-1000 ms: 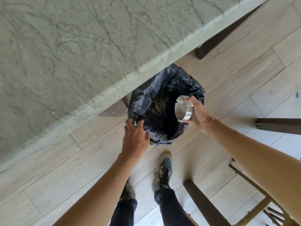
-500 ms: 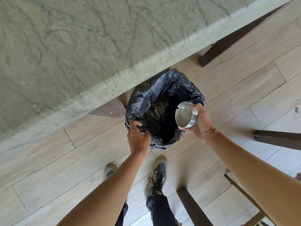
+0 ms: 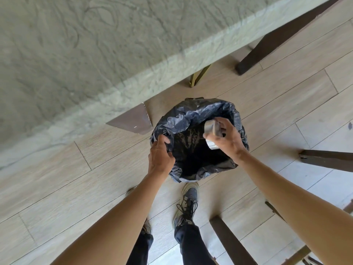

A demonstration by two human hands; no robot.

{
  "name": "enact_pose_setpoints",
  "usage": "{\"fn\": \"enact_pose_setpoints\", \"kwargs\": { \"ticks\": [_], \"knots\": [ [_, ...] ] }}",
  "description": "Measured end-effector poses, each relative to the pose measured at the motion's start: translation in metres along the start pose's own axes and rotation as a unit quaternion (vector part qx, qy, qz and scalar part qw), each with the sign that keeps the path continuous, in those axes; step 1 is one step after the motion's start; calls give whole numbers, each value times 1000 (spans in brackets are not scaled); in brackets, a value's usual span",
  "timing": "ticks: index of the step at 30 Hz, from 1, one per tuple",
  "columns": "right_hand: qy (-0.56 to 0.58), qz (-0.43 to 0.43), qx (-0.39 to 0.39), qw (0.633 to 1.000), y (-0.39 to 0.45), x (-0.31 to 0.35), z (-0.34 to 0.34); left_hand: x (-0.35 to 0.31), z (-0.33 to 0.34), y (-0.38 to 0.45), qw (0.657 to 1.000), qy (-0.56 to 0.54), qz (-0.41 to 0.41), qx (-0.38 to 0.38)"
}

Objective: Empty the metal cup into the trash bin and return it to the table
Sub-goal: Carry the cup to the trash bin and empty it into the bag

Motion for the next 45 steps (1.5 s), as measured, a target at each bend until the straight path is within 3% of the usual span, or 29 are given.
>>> {"fn": "enact_pose_setpoints", "kwargs": {
  "ticks": [12, 19, 45],
  "knots": [
    [-133, -33, 0, 991, -19, 4, 20, 3, 0, -5, 999, 29, 38, 7],
    [-143, -26, -43, 988, -19, -4, 15, 2, -4, -2, 998, 22, 54, 30],
    [-178, -67, -32, 981, -22, 1, 13, -2, -7, -6, 994, 92, 56, 18]
  ]
}}
Point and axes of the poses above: each hand's wrist, its own y-axis towards the middle knuckle, its own z-axis out of the palm, x = y × z, the point moved 9 cm from there along y, towards the middle knuckle, and after that the axes turned 8 degrees about y, right-handed, at the moved point
